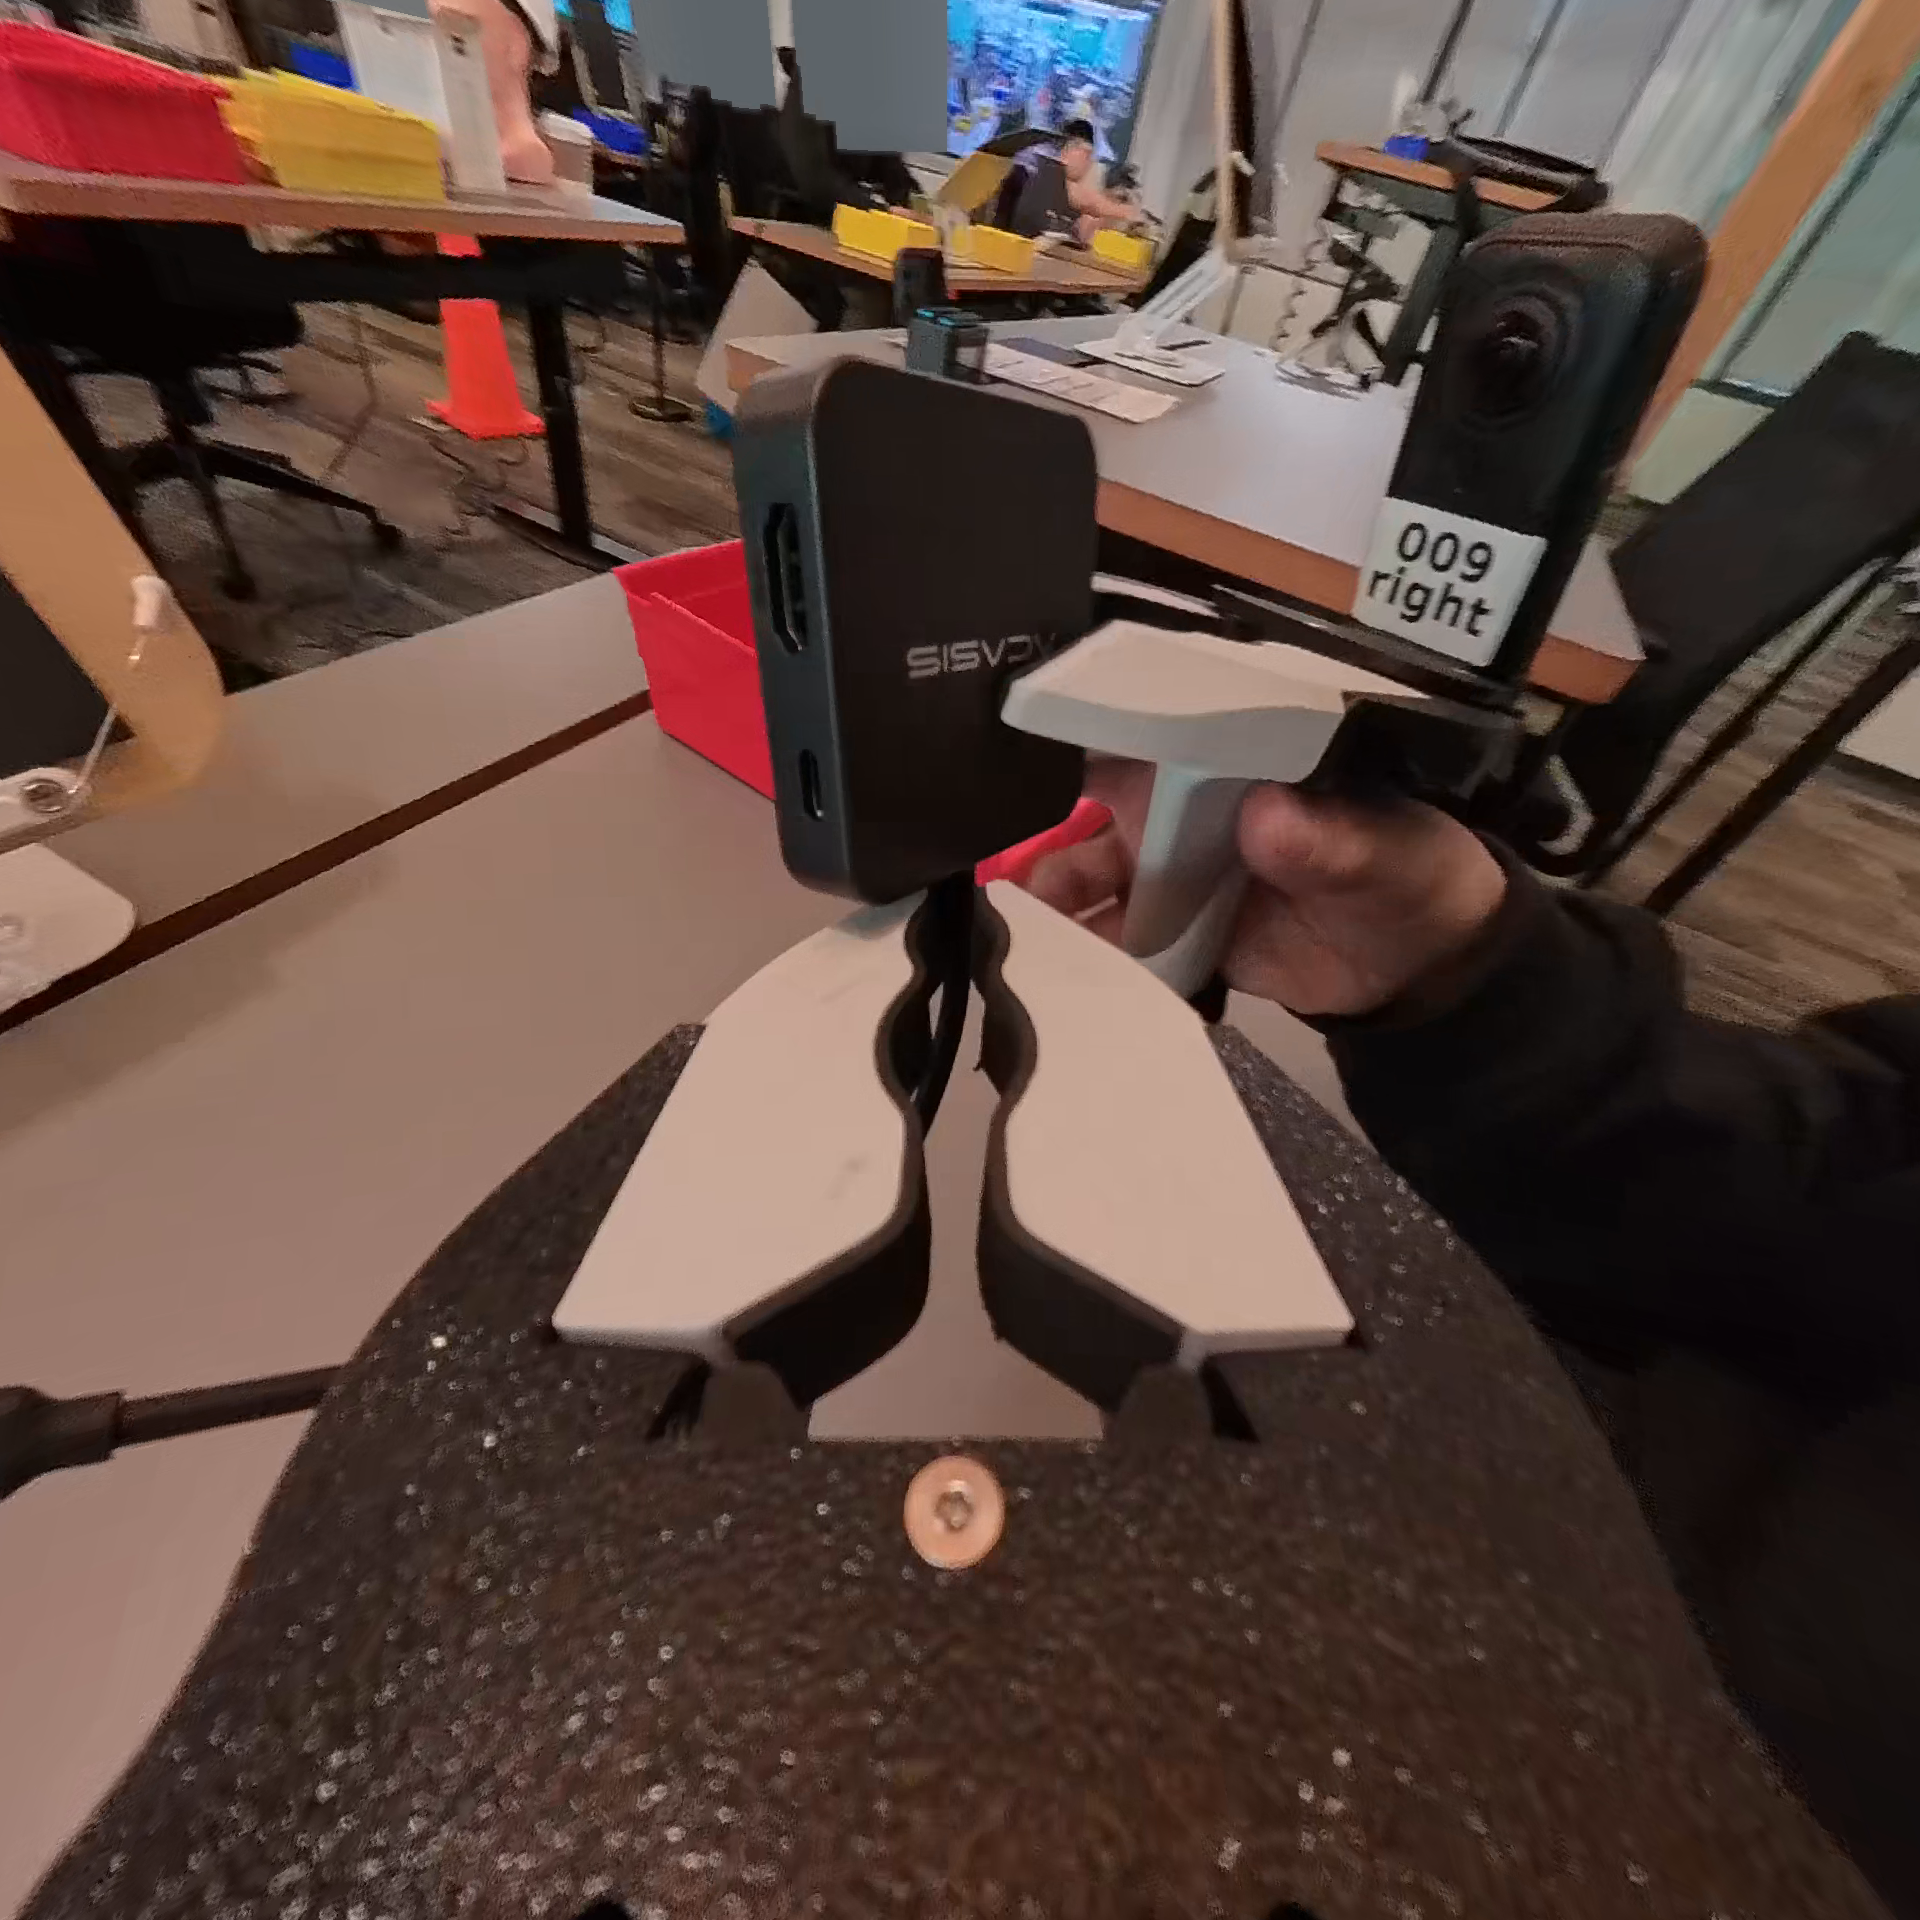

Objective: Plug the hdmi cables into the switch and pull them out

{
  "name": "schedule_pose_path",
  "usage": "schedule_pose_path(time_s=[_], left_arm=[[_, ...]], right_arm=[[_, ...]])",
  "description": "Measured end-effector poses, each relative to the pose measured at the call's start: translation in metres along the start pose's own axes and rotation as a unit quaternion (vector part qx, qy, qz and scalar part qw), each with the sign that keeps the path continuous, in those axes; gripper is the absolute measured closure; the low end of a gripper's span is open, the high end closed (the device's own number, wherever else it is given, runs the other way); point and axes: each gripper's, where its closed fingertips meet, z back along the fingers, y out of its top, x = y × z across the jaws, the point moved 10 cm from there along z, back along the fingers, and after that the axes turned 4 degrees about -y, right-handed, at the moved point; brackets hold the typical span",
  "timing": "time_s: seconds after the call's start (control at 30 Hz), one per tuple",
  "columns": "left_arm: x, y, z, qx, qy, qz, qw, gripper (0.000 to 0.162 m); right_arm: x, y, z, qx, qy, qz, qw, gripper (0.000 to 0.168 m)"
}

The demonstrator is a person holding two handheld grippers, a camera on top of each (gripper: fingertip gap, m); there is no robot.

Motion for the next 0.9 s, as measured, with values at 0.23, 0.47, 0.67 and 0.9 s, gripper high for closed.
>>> schedule_pose_path(time_s=[0.23, 0.47, 0.67, 0.9], left_arm=[[0.017, -0.021, -0.019, 0.042, -0.01, -0.016, 0.999, 0.152], [0.015, -0.005, 0.003, 0.051, -0.006, -0.032, 0.998, 0.118], [0.015, 0.014, -0.003, 0.011, -0.065, 0.003, 0.998, 0.103], [0.013, 0.017, 0.011, -0.034, 0.011, -0.018, 0.999, 0.111]], right_arm=[[0.016, -0.007, 0.028, -0.014, 0.069, -0.158, 0.985, 0.154], [0.043, -0.018, 0.056, 0.017, 0.202, -0.36, 0.911, 0.154], [0.037, -0.032, 0.054, 0.011, 0.248, -0.383, 0.89, 0.153], [0.045, -0.011, 0.076, -0.039, 0.184, -0.27, 0.944, 0.154]])
